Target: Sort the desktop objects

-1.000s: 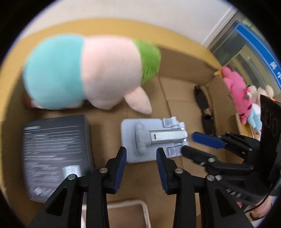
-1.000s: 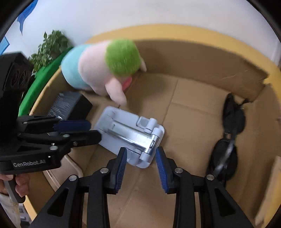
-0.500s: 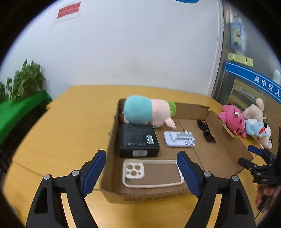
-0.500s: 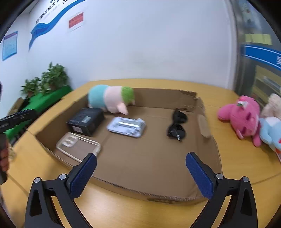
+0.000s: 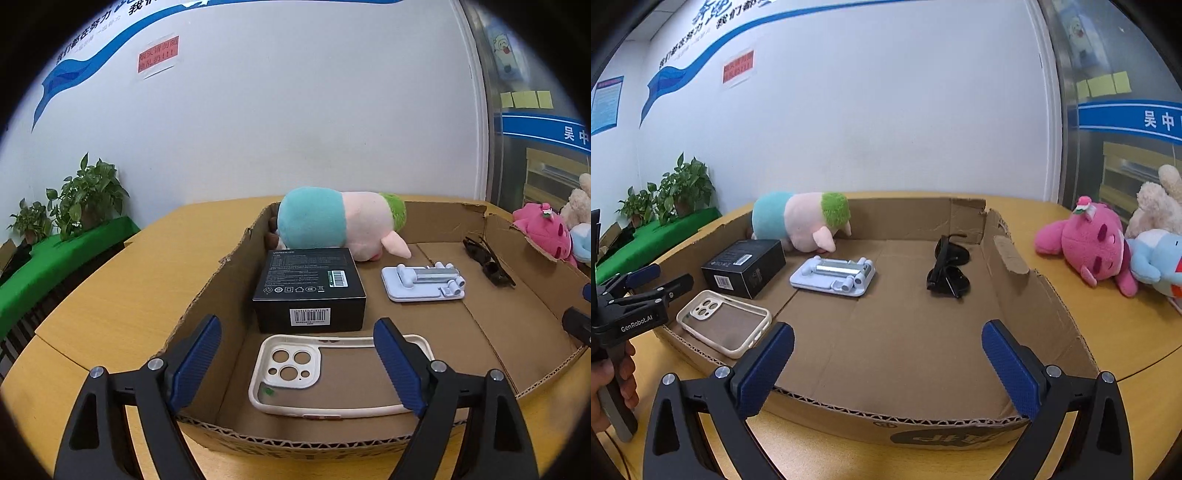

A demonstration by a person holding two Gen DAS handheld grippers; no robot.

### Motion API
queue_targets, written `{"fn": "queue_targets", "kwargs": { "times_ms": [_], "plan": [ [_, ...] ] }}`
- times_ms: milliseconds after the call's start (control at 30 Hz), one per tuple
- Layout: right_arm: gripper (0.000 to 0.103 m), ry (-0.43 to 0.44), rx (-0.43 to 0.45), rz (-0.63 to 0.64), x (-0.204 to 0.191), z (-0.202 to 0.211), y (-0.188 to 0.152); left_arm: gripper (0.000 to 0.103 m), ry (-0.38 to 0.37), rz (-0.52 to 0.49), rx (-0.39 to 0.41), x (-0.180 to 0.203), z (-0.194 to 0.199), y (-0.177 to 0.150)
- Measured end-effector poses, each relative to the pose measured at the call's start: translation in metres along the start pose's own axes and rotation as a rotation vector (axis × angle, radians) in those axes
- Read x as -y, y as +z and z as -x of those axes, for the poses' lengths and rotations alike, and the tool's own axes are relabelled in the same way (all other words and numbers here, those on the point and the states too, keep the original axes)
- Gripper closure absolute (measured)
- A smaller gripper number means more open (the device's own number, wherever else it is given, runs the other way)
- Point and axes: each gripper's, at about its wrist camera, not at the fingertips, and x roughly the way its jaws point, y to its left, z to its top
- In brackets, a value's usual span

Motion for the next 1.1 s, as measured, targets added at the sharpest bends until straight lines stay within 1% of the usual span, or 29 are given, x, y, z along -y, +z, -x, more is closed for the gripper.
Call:
{"fn": "queue_targets", "kwargs": {
  "times_ms": [133, 1100],
  "plan": [
    [0.0, -0.006, -0.008, -0.003, 0.0001, -0.0025, 0.0004, 0.015, -0.011, -0.008, -0.004, 0.001, -0.0021, -0.0001],
    [0.0, -0.011, -0.011, -0.006, 0.001, -0.0039, 0.0013, 0.014, -0.011, -0.008, -0.006, 0.0014, -0.0032, -0.0006]
  ]
}}
